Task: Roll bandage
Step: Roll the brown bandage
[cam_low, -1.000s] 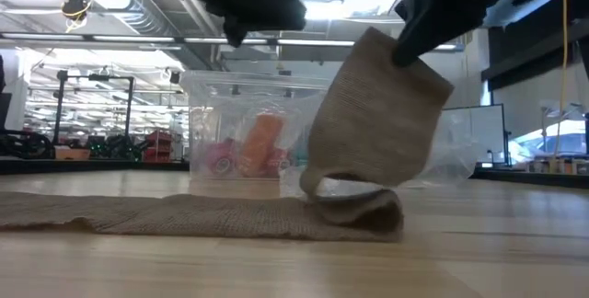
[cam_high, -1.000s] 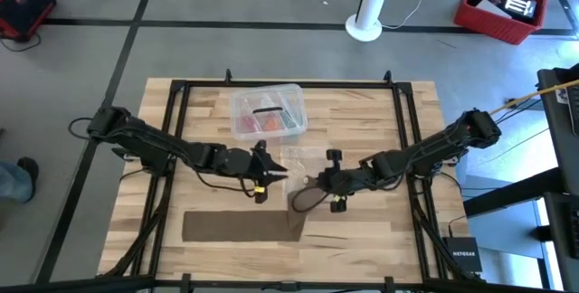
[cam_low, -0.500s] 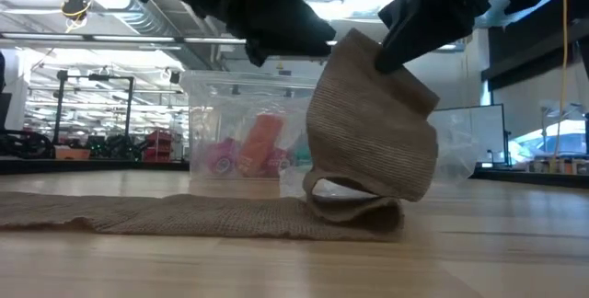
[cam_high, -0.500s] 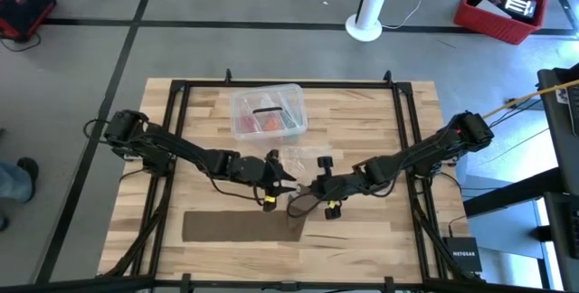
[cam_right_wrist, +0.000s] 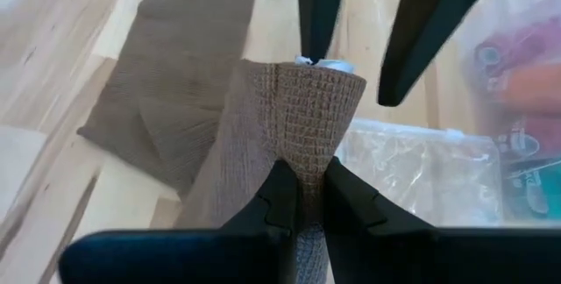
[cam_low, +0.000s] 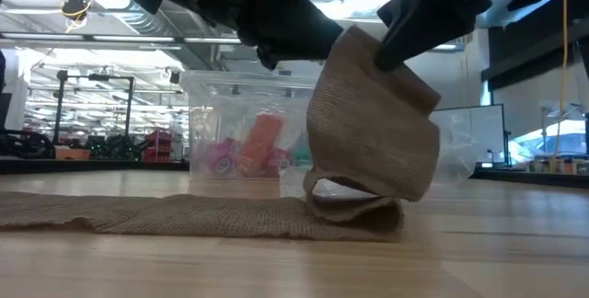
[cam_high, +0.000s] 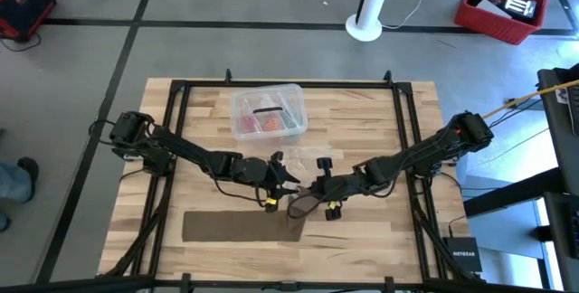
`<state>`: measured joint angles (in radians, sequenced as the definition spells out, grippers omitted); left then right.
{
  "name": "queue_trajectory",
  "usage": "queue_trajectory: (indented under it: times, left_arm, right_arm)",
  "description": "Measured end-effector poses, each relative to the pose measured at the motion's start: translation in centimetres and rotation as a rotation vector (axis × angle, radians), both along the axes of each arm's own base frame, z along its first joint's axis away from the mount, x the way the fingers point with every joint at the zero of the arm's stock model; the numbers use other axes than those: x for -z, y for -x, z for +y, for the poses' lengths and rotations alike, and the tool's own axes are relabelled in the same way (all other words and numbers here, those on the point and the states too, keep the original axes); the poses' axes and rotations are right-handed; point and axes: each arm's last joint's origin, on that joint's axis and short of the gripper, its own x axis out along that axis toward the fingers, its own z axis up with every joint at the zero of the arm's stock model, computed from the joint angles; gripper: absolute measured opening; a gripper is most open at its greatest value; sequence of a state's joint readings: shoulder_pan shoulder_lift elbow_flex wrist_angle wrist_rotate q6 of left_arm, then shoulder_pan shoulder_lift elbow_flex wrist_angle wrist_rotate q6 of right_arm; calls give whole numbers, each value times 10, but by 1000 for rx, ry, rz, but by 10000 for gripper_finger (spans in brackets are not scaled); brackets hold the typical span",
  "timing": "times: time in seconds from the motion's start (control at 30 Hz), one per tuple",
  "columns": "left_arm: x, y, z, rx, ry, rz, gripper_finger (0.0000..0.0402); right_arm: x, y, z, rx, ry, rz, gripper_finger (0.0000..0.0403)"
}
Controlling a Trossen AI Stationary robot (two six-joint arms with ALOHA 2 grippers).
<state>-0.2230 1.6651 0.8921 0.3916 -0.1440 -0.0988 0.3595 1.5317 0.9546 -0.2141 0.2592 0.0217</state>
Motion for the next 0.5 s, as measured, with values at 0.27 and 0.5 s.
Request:
queue_trajectory:
  times: [0.27,0.5]
  left_arm:
    - [0,0,2,55,-44,0,90]
    - [0,0,1,84,-75,2,12]
  right_arm:
    - [0,-4,-1,-4,-22,-25,32]
    - [-6,-5,0,20,-33,-26,88]
